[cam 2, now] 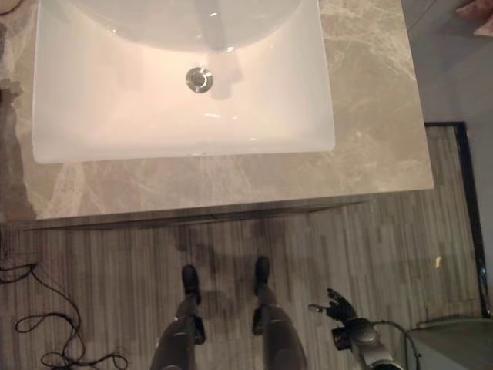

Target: Put brush and paste in cup on sink, flatten towel.

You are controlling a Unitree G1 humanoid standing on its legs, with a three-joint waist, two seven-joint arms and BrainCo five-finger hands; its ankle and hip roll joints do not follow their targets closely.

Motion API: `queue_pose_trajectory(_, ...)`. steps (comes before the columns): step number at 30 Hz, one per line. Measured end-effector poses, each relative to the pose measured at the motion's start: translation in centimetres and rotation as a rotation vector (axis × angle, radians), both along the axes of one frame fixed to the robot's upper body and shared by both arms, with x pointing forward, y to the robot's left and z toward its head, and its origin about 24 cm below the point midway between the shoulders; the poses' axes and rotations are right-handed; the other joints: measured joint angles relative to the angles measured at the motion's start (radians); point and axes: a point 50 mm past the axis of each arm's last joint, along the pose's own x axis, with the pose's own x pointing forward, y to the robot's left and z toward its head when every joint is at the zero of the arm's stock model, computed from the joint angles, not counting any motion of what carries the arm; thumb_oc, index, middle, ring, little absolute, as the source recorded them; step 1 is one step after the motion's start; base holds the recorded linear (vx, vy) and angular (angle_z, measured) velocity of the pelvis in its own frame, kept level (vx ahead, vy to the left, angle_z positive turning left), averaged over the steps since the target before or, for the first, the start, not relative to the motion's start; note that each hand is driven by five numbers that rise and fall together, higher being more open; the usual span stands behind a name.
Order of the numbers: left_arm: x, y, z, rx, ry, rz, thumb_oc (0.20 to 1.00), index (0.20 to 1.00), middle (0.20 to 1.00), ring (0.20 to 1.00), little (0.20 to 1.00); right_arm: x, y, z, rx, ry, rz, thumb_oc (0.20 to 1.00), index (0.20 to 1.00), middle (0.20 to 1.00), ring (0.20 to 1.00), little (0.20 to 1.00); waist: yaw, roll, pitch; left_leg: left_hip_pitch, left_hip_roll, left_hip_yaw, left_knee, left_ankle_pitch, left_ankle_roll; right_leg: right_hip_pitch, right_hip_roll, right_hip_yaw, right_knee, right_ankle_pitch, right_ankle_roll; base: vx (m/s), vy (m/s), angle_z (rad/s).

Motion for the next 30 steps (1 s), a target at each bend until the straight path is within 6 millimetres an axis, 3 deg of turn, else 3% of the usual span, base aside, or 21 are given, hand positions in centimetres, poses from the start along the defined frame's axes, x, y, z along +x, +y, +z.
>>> queue_pose_trajectory(30, 0.7, -1.6, 1.9, 0.036, -0.042, 0.045, 0.2, 0.2, 0.2, 0.2, 0.2, -0.9, 0.1, -0.3, 0.022, -0.014, -0.038, 1.0, 1.0, 1.0, 1.0, 1.0, -0.023, -0.003, -0.009, -0.029, -0.004, -0.001, 0.0, 0.001, 0.002, -0.028, -0.004, -0.001, 0.0, 0.004, -0.004, 0.0, 0.003, 0.0)
